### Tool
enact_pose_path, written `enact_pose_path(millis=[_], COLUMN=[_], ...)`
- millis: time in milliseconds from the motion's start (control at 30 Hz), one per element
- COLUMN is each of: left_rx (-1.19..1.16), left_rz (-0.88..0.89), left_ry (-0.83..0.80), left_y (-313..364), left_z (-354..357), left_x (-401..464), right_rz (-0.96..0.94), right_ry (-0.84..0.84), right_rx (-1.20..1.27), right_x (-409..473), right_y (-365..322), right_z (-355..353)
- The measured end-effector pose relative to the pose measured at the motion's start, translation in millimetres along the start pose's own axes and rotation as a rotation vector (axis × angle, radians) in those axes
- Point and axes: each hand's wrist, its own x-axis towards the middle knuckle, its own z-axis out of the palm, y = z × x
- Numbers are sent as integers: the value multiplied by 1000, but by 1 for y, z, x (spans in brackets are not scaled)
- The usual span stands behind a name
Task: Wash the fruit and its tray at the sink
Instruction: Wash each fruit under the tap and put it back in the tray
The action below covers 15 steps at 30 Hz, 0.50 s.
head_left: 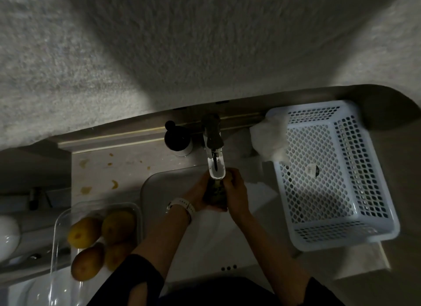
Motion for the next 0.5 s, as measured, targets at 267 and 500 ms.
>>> enact_pose_path(millis=[267, 500], left_rx=[-88, -125], left_rz=[-87, -145], left_ry=[4, -6], left_y=[-4, 5], left_z=[1, -11], left_x=[1, -15], right_rz=[-192, -209], right_ry=[-115, -383], right_rx=[-271, -328], right_x=[-1, 9], right_y=[-6, -14], right_z=[-2, -13])
